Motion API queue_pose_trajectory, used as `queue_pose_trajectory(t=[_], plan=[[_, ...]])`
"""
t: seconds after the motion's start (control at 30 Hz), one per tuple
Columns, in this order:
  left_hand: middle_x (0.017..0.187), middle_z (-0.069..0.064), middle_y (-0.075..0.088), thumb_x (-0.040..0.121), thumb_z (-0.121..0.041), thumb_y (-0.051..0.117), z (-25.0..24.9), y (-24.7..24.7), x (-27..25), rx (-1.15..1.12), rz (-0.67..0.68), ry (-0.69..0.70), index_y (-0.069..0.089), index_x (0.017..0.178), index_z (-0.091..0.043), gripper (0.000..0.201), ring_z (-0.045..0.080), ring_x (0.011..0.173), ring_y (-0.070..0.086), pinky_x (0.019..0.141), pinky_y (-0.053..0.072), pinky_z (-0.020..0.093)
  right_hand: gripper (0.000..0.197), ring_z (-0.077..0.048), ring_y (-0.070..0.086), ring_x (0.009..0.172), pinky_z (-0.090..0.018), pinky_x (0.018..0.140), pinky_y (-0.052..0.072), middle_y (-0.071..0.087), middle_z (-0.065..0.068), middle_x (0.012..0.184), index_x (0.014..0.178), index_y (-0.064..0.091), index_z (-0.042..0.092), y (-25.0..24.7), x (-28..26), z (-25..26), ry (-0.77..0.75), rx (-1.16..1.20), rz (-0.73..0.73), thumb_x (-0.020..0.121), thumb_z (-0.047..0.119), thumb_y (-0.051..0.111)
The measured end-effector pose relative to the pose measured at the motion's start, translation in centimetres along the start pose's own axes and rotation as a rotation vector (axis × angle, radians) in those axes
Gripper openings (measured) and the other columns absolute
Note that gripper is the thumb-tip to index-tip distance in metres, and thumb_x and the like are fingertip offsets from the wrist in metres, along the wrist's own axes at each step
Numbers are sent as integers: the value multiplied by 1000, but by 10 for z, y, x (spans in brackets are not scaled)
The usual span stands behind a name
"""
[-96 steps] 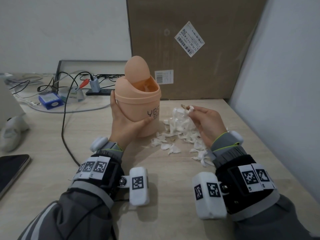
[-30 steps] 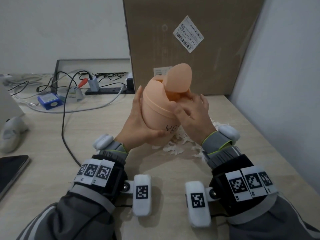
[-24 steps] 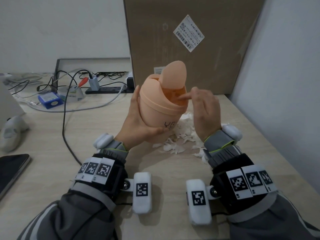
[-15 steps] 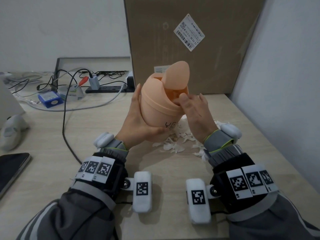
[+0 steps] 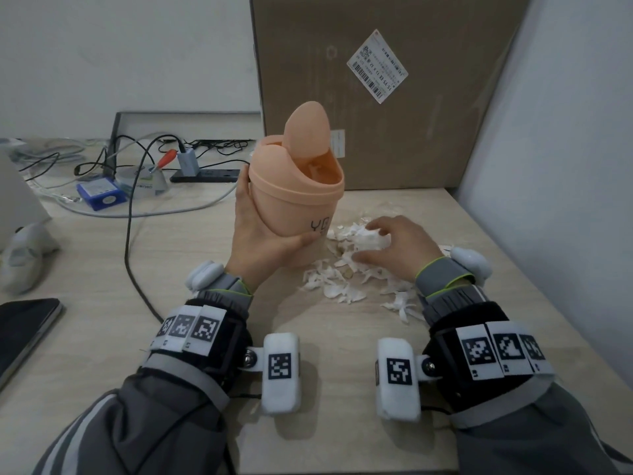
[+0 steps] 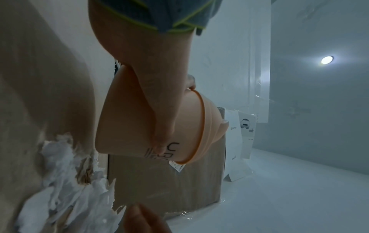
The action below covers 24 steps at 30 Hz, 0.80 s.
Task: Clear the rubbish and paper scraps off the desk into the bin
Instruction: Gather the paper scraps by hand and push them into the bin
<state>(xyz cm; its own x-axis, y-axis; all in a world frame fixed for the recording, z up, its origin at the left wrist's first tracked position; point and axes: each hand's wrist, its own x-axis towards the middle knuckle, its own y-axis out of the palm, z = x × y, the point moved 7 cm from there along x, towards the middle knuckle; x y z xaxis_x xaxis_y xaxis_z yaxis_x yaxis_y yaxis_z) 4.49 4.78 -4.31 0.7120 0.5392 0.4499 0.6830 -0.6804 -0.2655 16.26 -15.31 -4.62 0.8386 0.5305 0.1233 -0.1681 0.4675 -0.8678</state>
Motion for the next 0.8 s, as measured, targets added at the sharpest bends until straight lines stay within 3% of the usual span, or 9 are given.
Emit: queue_pose_trajectory(t=[0.07, 0.17, 0.27, 0.37, 0.47, 0.53, 0.63, 0.7, 0.8], plan=[[157, -4, 27, 46, -55, 91, 0, 0, 0, -4, 1, 6, -5, 146, -53, 139, 18, 142, 37, 114, 39, 51, 65, -22, 52, 117, -36, 97, 45, 51, -2, 130, 128, 51, 27, 12, -1, 5, -27, -104, 133, 71, 45, 76], [157, -4, 27, 46, -55, 91, 1, 1, 1, -3, 7, 14, -5, 146, -52, 139, 17, 142, 37, 115, 39, 51, 47, -22, 55, 114, -32, 94, 46, 56, -2, 129, 122, 59, 26, 16, 1, 3, -30, -157, 159, 77, 27, 73], [158, -5, 25, 46, -54, 90, 2, 1, 1, -1, 11, 16, -5, 144, -53, 137, 16, 143, 35, 115, 38, 51, 30, -25, 57, 111, -29, 91, 45, 63, -6, 122, 112, 68, 18, 10, 4, 5, -53, -145, 59, 82, 16, 66], [158, -5, 25, 46, -53, 89, 2, 1, 1, -6, 14, 15, -5, 144, -53, 136, 16, 143, 35, 116, 38, 51, 20, -27, 62, 102, -26, 83, 44, 71, -10, 106, 99, 73, 10, -10, 4, 8, -54, -4, -159, 81, 14, 68], [157, -6, 25, 47, -53, 89, 3, 1, 1, -5, 13, 18, -5, 143, -54, 135, 16, 143, 36, 115, 39, 51, 22, -23, 61, 87, -23, 74, 40, 71, -10, 94, 97, 73, 5, -28, 0, 5, -23, 194, -332, 79, 16, 73], [157, -6, 26, 46, -53, 89, 4, 1, 2, 2, 13, 18, -5, 143, -55, 135, 16, 142, 36, 115, 39, 51, 22, -19, 56, 78, -21, 70, 38, 66, -5, 85, 97, 73, 6, -33, -2, 0, 15, 281, -390, 78, 17, 73], [157, -6, 26, 46, -52, 90, 4, 2, 1, 5, 13, 12, -5, 142, -56, 134, 16, 142, 37, 114, 40, 50, 8, -26, 64, 75, -36, 73, 51, 68, -4, 77, 84, 70, 10, -39, -3, -6, 37, 409, -502, 78, 15, 67], [156, -7, 26, 47, -52, 90, 4, 2, 1, 2, 13, 13, -4, 143, -54, 135, 15, 142, 37, 114, 40, 50, 8, -29, 68, 74, -45, 74, 55, 69, -7, 79, 86, 67, 12, -39, -3, -9, 64, 499, -536, 79, 14, 64], [157, -7, 25, 47, -51, 90, 4, 2, 1, -8, 23, 9, -4, 146, -50, 137, 15, 142, 36, 115, 39, 50, 8, -24, 68, 70, -32, 72, 53, 68, -7, 74, 90, 67, 10, -37, -2, -10, 62, 480, -508, 84, 12, 62]])
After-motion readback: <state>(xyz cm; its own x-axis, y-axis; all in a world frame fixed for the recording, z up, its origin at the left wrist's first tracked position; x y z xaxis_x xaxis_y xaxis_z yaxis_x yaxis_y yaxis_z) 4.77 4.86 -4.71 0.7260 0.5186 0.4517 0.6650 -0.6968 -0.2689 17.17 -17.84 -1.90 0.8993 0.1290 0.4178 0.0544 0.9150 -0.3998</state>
